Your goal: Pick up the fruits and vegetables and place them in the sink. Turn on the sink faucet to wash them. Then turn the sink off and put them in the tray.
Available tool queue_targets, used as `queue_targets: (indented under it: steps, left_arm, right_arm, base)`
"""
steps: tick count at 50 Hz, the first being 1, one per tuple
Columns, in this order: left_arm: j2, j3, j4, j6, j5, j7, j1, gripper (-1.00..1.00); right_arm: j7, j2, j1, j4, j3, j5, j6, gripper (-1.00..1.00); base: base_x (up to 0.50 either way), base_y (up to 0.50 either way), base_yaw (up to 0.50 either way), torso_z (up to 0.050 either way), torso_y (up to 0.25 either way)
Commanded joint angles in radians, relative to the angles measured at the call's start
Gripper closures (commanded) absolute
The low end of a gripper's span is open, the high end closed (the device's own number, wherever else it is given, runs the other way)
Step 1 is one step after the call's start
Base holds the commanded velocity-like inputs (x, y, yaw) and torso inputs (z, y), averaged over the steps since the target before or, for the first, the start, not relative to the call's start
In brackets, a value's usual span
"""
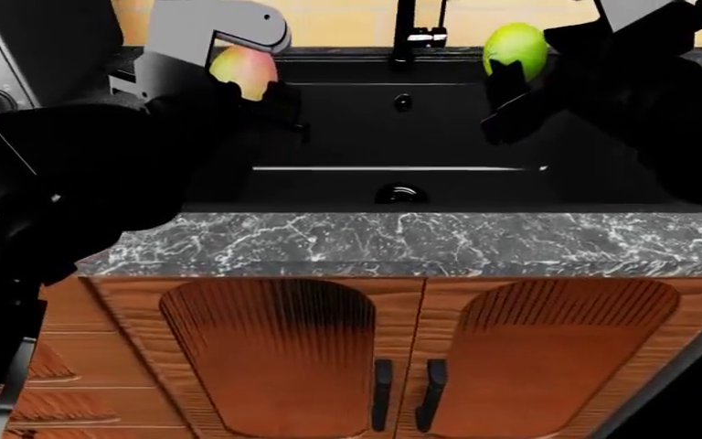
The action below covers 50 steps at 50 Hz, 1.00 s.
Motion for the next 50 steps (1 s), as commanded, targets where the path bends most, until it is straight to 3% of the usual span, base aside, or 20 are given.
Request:
queue_targets:
  steps: [1, 8, 17, 34, 50]
  left_arm:
    - [-0.005, -0.003, -0.007, -0.017, 0.007, -0.012, -0.031, 1.00]
    - [-0.007, 0.004, -0.028, -0.040, 0.001, -0.005, -0.053, 1.00]
    - [-0.016, -0.002, -0.019, -0.057, -0.012, -0.013, -0.064, 1.00]
    - [-0.018, -0.004, -0.011, -0.068, -0.028, -0.016, -0.072, 1.00]
    - [-0.019, -0.002, -0.016, -0.081, -0.037, -0.021, -0.082, 1.00]
  right_arm:
    - [-0.034, -0.005, 0.035, 0.040, -0.032, -0.041, -0.014, 1.00]
    - [-0.042, -0.007, 0.046, 0.046, -0.043, -0.047, -0.016, 1.00]
    - [-0.050, -0.012, 0.067, 0.052, -0.057, -0.056, -0.016, 1.00]
    - [-0.048, -0.015, 0.091, 0.054, -0.068, -0.061, -0.004, 1.00]
    - [-0.061, -0.021, 0.099, 0.071, -0.086, -0.065, -0.008, 1.00]
  base:
    - [0.21, -0.49, 0.00, 0.000, 0.000]
    - [0.26, -0.43, 0.00, 0.000, 0.000]
    - [0.05, -0.01, 0.00, 0.000, 0.002]
    - [0.42, 0.00, 0.00, 0.000, 0.001]
    - [0.16, -0.04, 0.00, 0.048, -0.005]
